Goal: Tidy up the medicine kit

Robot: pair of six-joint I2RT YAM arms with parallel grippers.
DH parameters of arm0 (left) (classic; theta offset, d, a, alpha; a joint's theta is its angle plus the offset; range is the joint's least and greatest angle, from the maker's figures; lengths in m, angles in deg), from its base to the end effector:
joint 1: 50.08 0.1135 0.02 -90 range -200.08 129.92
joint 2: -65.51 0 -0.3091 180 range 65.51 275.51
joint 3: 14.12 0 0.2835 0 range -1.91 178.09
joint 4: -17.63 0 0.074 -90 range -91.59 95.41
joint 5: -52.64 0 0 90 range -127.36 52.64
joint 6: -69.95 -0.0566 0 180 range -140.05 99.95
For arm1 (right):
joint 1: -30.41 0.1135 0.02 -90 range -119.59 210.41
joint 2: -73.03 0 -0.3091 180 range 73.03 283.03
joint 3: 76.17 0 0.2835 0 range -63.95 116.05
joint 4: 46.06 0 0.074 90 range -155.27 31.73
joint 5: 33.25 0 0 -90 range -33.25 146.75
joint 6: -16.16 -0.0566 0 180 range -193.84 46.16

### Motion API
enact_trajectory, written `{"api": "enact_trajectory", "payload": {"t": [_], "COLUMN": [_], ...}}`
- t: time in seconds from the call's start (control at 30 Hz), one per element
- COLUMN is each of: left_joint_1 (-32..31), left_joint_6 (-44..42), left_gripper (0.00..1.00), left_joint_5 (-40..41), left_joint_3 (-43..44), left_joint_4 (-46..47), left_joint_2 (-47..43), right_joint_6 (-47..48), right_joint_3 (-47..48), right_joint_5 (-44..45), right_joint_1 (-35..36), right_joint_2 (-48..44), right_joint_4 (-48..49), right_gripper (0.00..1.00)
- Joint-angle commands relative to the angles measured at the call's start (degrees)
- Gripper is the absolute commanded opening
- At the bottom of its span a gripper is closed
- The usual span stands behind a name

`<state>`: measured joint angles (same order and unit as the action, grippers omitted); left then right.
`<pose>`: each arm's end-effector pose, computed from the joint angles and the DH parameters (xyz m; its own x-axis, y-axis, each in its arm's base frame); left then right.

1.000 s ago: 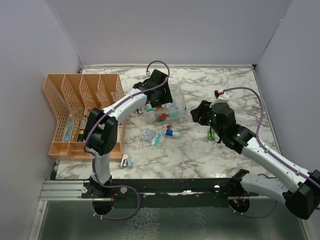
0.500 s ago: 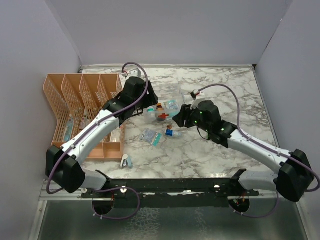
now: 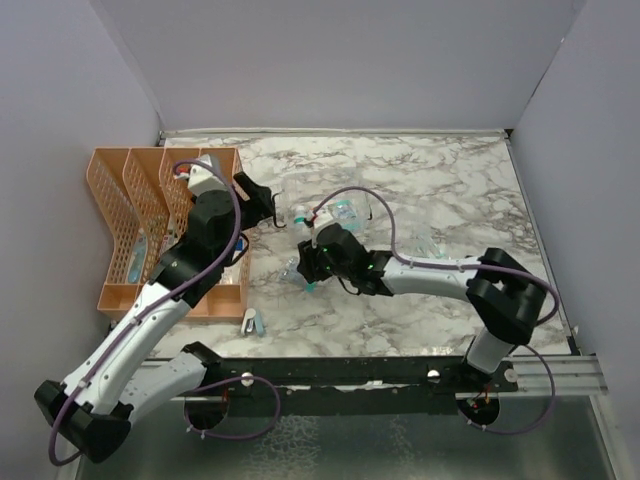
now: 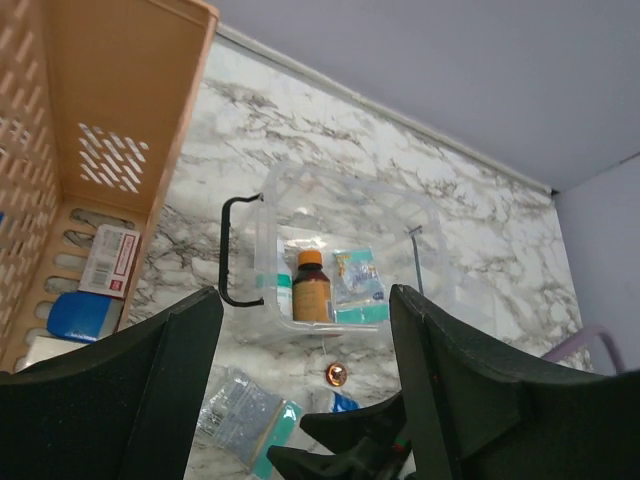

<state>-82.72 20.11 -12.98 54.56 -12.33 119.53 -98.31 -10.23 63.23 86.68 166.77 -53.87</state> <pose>0.2095 -0.1064 0.4022 -0.2704 -0.5244 -0.8074 -0.0241 0.8421 -0.5388 0.2257 0.3265 0.2139 -0.6155 -0.1806 -0.7672 -0.5718 0.7722 0.2769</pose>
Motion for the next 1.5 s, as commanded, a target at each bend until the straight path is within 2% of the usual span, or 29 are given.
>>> {"api": "enact_trajectory", "payload": {"t": [0.0,0.07,0.13,0.23,0.43,0.67,0.9,1.03,1.13,1.23,1.47], "left_joint_1": [0.1,0.1,0.1,0.1,0.1,0.1,0.1,0.1,0.1,0.1,0.1], "left_joint_6": [2.3,8.1,10.2,12.9,11.6,11.2,10.5,10.0,9.7,9.4,6.1], "left_gripper": [0.71,0.71,0.7,0.7,0.71,0.71,0.71,0.72,0.72,0.72,0.8], "left_joint_5": [8.9,5.3,0.7,-0.9,-0.9,-0.7,0.1,1.1,2.2,3.6,3.7], "left_joint_3": [1.5,2.1,0.4,-2.1,-1.8,-2.0,-1.6,-0.7,0.0,0.5,0.3], "left_joint_4": [-2.7,-7.4,-8.5,-9.6,-11.1,-11.8,-12.5,-13.0,-13.5,-13.7,-12.3], "left_joint_2": [-5.5,-7.6,-10.1,-13.5,-15.2,-15.5,-15.5,-15.6,-15.6,-15.9,-15.9], "right_joint_6": [7.7,8.6,9.8,11.9,16.9,16.1,14.0,12.9,11.9,10.1,6.7], "right_joint_3": [8.3,11.5,13.2,15.1,18.1,20.1,22.0,22.4,23.2,24.1,25.2], "right_joint_5": [8.2,8.9,9.8,9.5,10.9,10.9,10.1,12.1,12.4,10.5,1.5], "right_joint_1": [3.9,4.5,4.8,5.1,7.2,7.4,7.5,7.5,7.5,7.5,7.3], "right_joint_2": [7.8,10.9,13.3,15.7,18.9,22.3,24.6,24.6,24.0,21.8,13.8], "right_joint_4": [0.3,-1.7,-2.1,-3.2,-7.2,-12.6,-16.0,-16.3,-17.4,-18.2,-20.6], "right_gripper": [0.42,0.41,0.4,0.37,0.33,0.39,0.4,0.32,0.14,0.03,0.01]}}
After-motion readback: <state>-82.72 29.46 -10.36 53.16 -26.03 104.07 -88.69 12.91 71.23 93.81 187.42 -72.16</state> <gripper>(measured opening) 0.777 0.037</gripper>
